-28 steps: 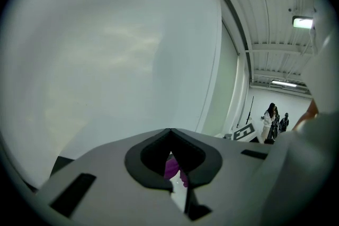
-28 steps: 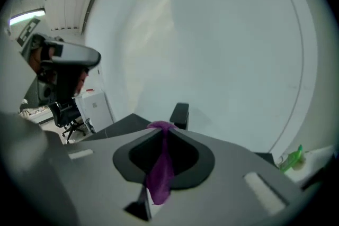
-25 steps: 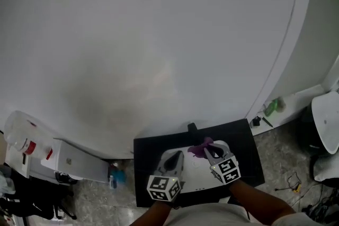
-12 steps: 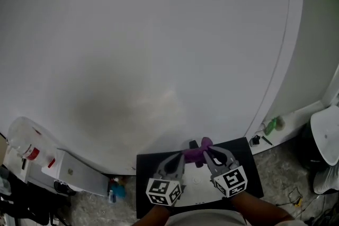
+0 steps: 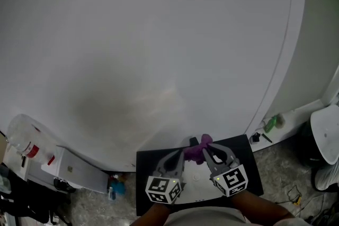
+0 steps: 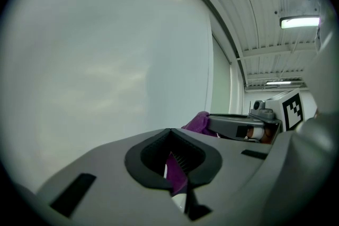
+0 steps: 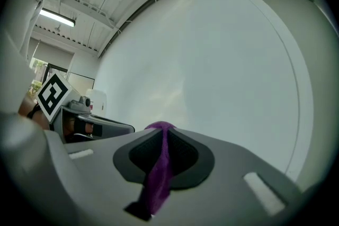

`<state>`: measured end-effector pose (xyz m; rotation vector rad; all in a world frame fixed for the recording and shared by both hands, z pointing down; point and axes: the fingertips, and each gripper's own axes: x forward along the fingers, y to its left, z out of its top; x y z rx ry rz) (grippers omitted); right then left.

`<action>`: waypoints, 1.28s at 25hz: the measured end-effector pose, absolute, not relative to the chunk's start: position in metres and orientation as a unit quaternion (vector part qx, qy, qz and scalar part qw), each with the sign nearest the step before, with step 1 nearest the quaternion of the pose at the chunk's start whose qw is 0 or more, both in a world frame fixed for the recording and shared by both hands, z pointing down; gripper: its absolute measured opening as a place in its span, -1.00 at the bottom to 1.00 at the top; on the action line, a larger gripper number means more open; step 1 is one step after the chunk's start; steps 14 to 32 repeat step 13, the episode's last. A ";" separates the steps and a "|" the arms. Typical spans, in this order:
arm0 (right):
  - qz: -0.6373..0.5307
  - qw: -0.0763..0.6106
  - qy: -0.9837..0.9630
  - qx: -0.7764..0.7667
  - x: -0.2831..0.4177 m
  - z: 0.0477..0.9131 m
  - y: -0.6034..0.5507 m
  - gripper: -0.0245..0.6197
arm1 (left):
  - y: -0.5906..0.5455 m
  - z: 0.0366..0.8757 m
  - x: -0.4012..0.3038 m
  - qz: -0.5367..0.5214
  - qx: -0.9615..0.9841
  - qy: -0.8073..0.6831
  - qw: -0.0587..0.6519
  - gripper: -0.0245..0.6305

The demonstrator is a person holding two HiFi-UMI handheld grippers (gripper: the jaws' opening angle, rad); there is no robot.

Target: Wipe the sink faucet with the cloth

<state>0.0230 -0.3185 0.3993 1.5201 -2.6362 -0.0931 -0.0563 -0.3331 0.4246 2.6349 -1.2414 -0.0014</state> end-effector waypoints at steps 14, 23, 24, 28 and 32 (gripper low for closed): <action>-0.025 0.039 -0.873 0.486 0.012 0.392 -0.318 -0.83 | -0.331 0.426 -0.056 0.005 0.899 -0.427 0.101 -0.91; -0.025 0.039 -0.873 0.486 0.012 0.392 -0.318 -0.83 | -0.331 0.426 -0.056 0.005 0.899 -0.427 0.101 -0.91; -0.025 0.039 -0.873 0.486 0.012 0.392 -0.318 -0.83 | -0.331 0.426 -0.056 0.005 0.899 -0.427 0.101 -0.91; -0.025 0.039 -0.873 0.486 0.012 0.392 -0.318 -0.83 | -0.331 0.426 -0.056 0.005 0.899 -0.427 0.101 -0.91; -0.025 0.039 -0.873 0.486 0.012 0.392 -0.318 -0.83 | -0.331 0.426 -0.056 0.005 0.899 -0.427 0.101 -0.91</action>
